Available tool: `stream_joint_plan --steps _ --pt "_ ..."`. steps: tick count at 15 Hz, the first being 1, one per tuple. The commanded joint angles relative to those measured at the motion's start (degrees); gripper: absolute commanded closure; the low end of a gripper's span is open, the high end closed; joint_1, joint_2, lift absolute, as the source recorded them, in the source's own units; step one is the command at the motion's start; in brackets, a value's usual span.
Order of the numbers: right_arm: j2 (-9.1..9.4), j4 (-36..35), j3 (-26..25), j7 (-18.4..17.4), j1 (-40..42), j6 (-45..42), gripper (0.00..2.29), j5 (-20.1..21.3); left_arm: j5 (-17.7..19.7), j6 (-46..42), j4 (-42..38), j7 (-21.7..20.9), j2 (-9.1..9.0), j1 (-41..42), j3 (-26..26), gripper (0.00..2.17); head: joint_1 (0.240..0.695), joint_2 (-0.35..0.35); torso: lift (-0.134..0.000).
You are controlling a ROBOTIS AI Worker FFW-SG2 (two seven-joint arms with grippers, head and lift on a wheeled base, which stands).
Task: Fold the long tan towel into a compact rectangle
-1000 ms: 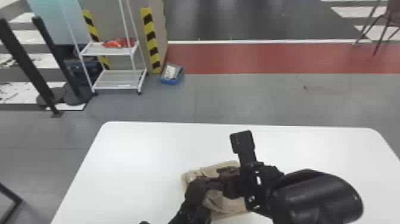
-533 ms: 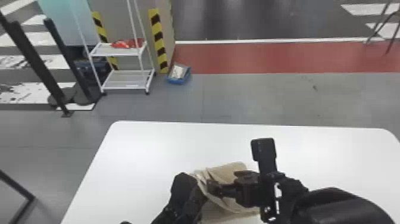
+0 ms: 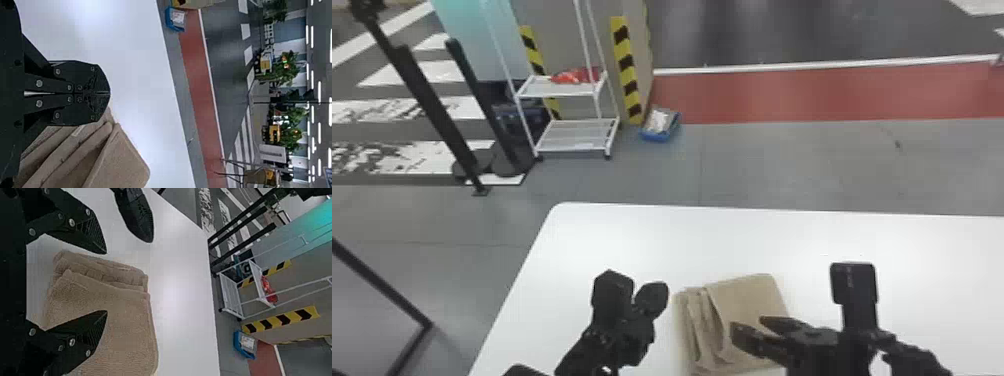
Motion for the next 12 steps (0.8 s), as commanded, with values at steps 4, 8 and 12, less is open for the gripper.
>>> stream_joint_plan --steps 4,8,12 --pt "0.05 -4.57 -3.90 3.87 7.19 2.02 1.64 1.10 3.11 -0.52 -0.94 -2.13 0.00 0.09 4.25 1.88 0.695 0.198 0.000" --pt "0.05 -3.34 -5.83 4.83 10.44 -3.08 1.66 3.92 3.81 -0.69 -0.59 -2.92 0.09 -0.35 4.25 1.88 0.695 0.179 0.000" --pt "0.05 5.19 -8.47 5.62 7.89 -8.00 1.66 3.92 3.99 -1.04 2.05 -3.36 0.09 -2.46 4.42 1.88 0.695 0.139 0.000"
